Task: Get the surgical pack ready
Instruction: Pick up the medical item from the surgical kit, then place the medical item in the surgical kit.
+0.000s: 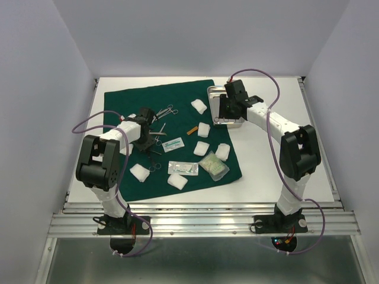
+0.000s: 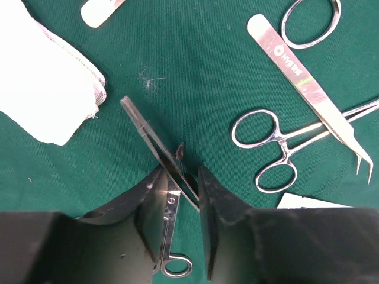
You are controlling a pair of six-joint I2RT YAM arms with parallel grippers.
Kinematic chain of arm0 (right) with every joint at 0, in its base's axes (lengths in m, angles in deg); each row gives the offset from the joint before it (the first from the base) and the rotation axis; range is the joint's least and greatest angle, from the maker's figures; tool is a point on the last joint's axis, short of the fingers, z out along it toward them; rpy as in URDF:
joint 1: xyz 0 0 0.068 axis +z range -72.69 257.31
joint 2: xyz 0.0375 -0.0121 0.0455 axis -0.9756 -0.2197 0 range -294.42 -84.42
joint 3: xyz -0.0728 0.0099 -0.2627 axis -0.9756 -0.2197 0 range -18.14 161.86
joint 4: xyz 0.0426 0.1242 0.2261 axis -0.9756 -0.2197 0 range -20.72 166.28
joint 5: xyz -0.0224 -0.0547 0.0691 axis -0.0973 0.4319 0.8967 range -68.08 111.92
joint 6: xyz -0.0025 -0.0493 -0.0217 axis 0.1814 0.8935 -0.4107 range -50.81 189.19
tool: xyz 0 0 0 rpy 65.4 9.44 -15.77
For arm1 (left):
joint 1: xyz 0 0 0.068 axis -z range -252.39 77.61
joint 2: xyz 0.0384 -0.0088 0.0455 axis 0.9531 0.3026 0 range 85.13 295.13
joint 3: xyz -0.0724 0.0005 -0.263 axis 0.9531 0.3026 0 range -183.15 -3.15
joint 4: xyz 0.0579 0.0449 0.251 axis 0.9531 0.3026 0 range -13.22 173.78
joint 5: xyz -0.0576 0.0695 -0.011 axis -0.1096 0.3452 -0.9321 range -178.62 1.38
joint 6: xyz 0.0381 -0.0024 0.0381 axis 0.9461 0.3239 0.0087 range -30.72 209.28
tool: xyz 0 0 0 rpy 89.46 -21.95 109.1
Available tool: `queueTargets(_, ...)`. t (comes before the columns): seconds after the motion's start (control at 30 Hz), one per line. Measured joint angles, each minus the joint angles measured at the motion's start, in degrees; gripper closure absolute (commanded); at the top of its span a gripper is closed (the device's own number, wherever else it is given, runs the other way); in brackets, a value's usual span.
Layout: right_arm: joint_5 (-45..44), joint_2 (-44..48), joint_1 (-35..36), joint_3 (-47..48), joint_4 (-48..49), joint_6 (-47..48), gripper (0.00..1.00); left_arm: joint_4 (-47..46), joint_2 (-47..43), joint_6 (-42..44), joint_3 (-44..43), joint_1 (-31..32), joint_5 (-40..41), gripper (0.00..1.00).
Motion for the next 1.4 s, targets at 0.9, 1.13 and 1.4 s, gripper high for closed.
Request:
queueTargets(0.9,-0.09,0.33,0.00,-2.73,-0.52,-0.85,0.52,1.11,-0.70,7.58,-9.07,6.82,1.05,1.00)
queueTargets(1.13,-0.26,1.62,0.00,-3.56,-0.57,-1.25,0.52,-2.03,1.95,11.23,-16.15,7.85,-3.39,1.00)
queueTargets(1.4,-0.28,3.41,0.00,-4.42,-0.48,-1.49,0.52,-5.40,13.11,12.33,-24.59,8.11,-8.70,0.94)
